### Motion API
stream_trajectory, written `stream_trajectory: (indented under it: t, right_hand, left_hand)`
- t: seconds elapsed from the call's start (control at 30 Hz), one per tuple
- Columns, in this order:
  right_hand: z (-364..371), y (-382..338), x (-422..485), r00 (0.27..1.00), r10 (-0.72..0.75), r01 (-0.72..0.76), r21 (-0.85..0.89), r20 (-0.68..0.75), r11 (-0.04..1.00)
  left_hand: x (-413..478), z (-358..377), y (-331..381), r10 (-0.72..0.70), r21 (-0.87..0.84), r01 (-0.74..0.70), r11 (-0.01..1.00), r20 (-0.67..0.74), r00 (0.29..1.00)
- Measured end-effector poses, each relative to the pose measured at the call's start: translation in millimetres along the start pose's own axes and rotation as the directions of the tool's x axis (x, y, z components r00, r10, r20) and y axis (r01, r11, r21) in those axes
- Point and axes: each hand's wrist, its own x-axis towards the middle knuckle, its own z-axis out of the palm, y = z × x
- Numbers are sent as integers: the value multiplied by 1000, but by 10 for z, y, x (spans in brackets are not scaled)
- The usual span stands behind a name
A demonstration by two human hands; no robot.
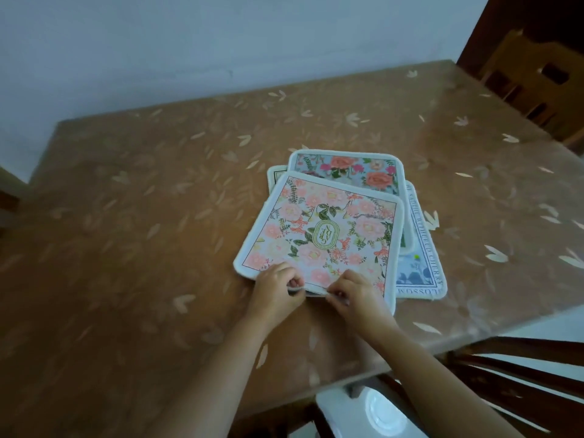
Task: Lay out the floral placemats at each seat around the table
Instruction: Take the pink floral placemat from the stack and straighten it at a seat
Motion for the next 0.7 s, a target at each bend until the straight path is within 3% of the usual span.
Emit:
stream_trajectory:
  t: [0.7]
  right_hand:
    - [1504,-1877,-218,917,-258,279,-25,305,960]
  left_hand:
    - [-1763,-1334,-1530,-271,-37,269,962,-100,957]
